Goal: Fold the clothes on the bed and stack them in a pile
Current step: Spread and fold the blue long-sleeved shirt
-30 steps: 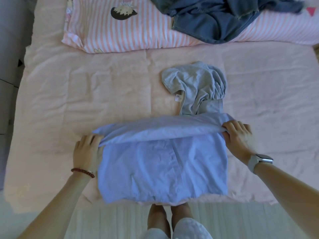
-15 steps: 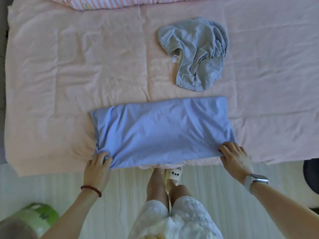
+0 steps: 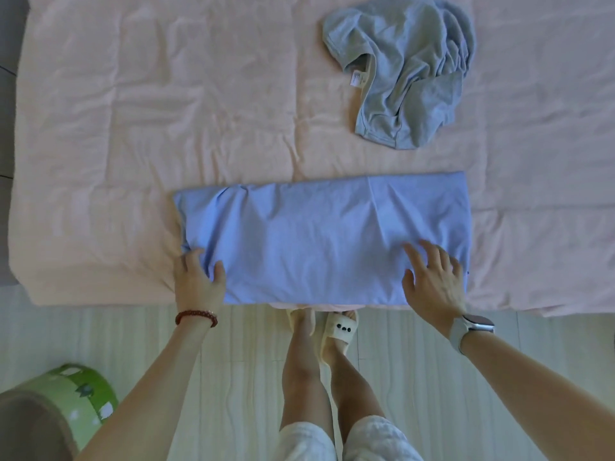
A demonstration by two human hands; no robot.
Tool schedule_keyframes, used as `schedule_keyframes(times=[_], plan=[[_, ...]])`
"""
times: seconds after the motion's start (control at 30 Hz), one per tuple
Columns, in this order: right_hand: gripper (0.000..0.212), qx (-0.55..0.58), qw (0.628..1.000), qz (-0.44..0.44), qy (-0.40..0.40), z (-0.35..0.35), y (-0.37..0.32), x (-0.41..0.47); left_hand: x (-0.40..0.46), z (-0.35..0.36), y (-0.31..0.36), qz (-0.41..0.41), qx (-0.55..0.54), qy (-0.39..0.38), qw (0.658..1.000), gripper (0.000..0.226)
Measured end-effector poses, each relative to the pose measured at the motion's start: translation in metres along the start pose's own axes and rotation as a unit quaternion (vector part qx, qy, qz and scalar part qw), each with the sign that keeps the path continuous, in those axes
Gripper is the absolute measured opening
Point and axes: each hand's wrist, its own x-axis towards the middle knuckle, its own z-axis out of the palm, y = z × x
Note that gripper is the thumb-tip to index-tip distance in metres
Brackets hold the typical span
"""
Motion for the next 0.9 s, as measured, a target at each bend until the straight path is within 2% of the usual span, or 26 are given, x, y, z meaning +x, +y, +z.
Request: schedule_keyframes(times=[0.13,0.23,0.3,0.4,0.5,0.6,0.67,0.77,0.83,0.9], plan=[[0.053,0.014,1.0,-0.01,-0.023,0.0,-0.023,0.044,0.044,0.004,0.025,-0.065,-0.049,0.057,0.995,0.053],[0.051,-0.002,0.998,-0.022,-0.051,0.008,-0.033,0.079,0.085,0.007,0.035,-0.133,-0.113,0.107,0.979,0.046],[0.051,-0.017,0.995,-0.005,-0.099,0.017,-0.032,0.098,0.106,0.008,0.036,-0.139,-0.121,0.101,0.978,0.031],[0.052,-0.02,0.987,0.03,-0.16,0.029,-0.021,0.117,0.126,0.006,0.028,-0.116,-0.118,0.1,0.981,0.027],[0.051,-0.025,0.983,0.03,-0.177,0.03,-0.011,0.125,0.142,-0.001,0.012,-0.144,-0.148,0.106,0.973,0.028],[0.05,-0.001,0.979,0.084,-0.185,0.024,-0.004,0.134,0.15,-0.007,0.004,-0.194,-0.16,0.094,0.963,0.026],[0.05,0.004,0.974,0.099,-0.202,0.019,-0.001,0.139,0.15,-0.009,0.01,-0.199,-0.154,0.077,0.965,0.024],[0.049,0.041,0.978,0.096,-0.18,0.007,-0.005,0.14,0.133,-0.009,0.029,-0.12,-0.078,0.071,0.987,0.032],[0.047,0.057,0.988,0.095,-0.108,-0.002,-0.008,0.134,0.105,-0.005,0.047,0.007,0.015,0.075,0.997,0.044],[0.046,0.019,0.995,0.082,-0.062,-0.008,-0.004,0.126,0.073,0.006,0.067,0.139,0.09,0.031,0.986,0.051]])
